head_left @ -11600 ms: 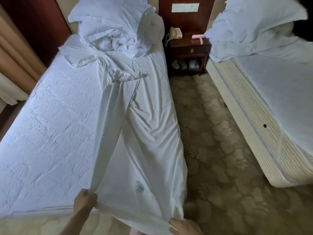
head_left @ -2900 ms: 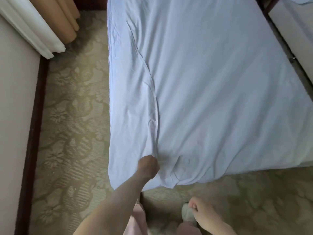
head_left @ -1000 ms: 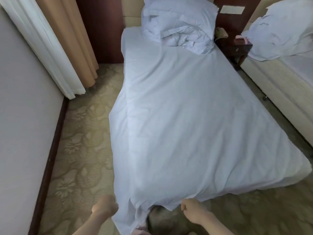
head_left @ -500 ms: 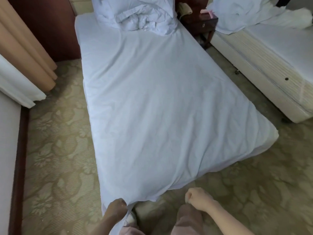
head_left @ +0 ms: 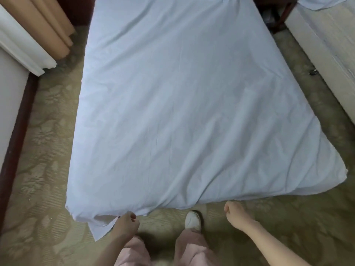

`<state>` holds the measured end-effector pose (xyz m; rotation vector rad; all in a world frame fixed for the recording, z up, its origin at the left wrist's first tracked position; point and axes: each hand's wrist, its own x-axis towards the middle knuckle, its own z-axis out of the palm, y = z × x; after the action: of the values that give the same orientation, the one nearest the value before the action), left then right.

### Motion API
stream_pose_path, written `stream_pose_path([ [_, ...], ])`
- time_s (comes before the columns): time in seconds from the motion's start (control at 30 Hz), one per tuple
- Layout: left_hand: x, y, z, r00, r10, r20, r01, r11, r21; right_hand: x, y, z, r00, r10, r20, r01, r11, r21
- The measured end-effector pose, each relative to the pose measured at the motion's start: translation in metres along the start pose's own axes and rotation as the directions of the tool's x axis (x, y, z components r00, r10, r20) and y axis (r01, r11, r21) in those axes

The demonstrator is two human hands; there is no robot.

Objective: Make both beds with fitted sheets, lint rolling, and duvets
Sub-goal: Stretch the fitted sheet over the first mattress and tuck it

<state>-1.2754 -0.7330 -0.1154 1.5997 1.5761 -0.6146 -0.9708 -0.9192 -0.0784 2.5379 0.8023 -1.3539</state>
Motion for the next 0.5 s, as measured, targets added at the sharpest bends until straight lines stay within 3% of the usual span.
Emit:
stream_pose_path([
  [0.1, 0.005, 0.002, 0.028, 0.995, -0.098, -0.015, 0.094, 0.981, -0.169, 0.033, 0.024, 0.009, 0.995, 0.072, -0.066, -0.065, 0.992, 0.11],
  [0.2, 0.01, 0.003, 0.046, 0.968, -0.193, 0.16, 0.248, 0.827, -0.504, 0.059, 0.042, 0.016, 0.962, 0.268, -0.045, -0.223, 0.873, 0.434],
  [0.27, 0.02, 0.006, 0.051, 0.939, -0.231, 0.255, 0.344, 0.642, -0.685, 0.071, 0.049, 0.021, 0.917, 0.389, 0.083, -0.319, 0.594, 0.739],
  [0.37, 0.04, 0.014, 0.052, 0.893, -0.291, 0.344, 0.431, 0.332, -0.839, 0.085, 0.052, 0.024, 0.908, 0.308, 0.283, -0.347, 0.179, 0.92],
  [0.43, 0.052, 0.018, 0.054, 0.883, -0.308, 0.355, 0.44, 0.28, -0.853, 0.097, 0.054, 0.03, 0.907, 0.274, 0.32, -0.338, 0.02, 0.941],
  [0.5, 0.063, 0.018, 0.058, 0.88, -0.332, 0.341, 0.433, 0.259, -0.863, 0.106, 0.055, 0.039, 0.899, 0.306, 0.313, -0.31, -0.06, 0.949],
])
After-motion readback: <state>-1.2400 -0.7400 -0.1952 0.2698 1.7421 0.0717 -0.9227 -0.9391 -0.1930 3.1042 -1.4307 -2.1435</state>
